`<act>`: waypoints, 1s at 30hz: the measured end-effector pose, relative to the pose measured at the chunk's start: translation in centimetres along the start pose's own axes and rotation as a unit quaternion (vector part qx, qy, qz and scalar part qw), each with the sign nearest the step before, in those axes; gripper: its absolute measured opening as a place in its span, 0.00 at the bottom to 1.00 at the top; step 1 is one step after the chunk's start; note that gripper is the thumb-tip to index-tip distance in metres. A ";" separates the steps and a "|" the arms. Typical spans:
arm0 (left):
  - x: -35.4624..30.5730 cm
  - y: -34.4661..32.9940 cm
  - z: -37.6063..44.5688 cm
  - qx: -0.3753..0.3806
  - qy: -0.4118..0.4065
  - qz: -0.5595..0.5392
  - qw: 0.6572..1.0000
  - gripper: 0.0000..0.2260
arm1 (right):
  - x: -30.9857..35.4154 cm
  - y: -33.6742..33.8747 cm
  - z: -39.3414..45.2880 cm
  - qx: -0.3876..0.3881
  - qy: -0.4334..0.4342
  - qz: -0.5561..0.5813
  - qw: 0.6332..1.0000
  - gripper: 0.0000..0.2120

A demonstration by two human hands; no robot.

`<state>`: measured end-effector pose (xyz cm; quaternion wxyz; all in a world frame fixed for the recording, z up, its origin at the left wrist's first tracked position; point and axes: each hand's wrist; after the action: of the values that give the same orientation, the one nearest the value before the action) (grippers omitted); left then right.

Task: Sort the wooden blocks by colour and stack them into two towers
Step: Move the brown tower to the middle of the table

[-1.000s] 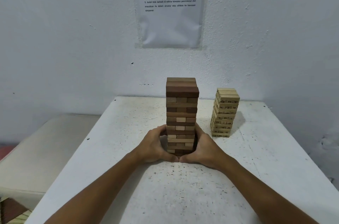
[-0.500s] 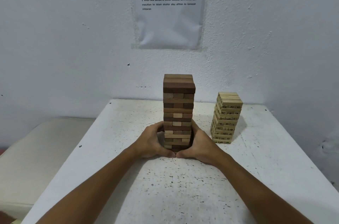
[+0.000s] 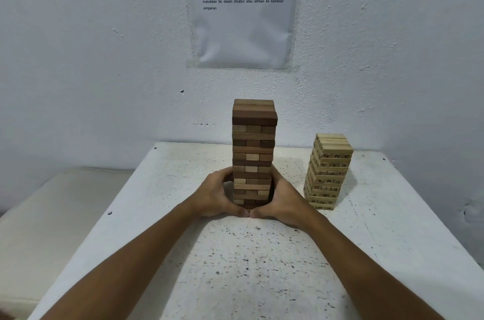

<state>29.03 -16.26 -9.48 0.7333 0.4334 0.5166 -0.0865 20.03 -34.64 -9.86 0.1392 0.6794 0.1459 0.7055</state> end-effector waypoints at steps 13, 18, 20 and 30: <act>0.6 0.4 0.9 0.005 0.004 -0.006 1.000 0.34 | 0.1 0.1 0.9 0.007 -0.009 0.014 1.000 0.52; 0.7 0.7 1.3 0.007 0.007 0.002 1.000 0.34 | -0.3 0.0 1.6 0.011 -0.025 0.011 1.000 0.58; 0.8 0.8 1.4 0.007 0.010 0.005 1.000 0.34 | -0.3 0.0 1.8 0.011 -0.029 0.007 0.999 0.58; 1.2 0.8 1.6 0.010 0.027 0.011 1.000 0.34 | -0.6 0.1 2.2 0.012 -0.042 0.014 0.999 0.62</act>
<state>31.10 -16.54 -9.89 0.7158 0.4487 0.5302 -0.0715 22.23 -34.91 -10.34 0.1275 0.7122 0.1386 0.6763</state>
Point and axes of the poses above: each hand's wrist, its own z-axis towards the middle knuckle, its own y-axis out of the back of the hand, x = y × z, and after that the axes turned 3 degrees about x, right-handed
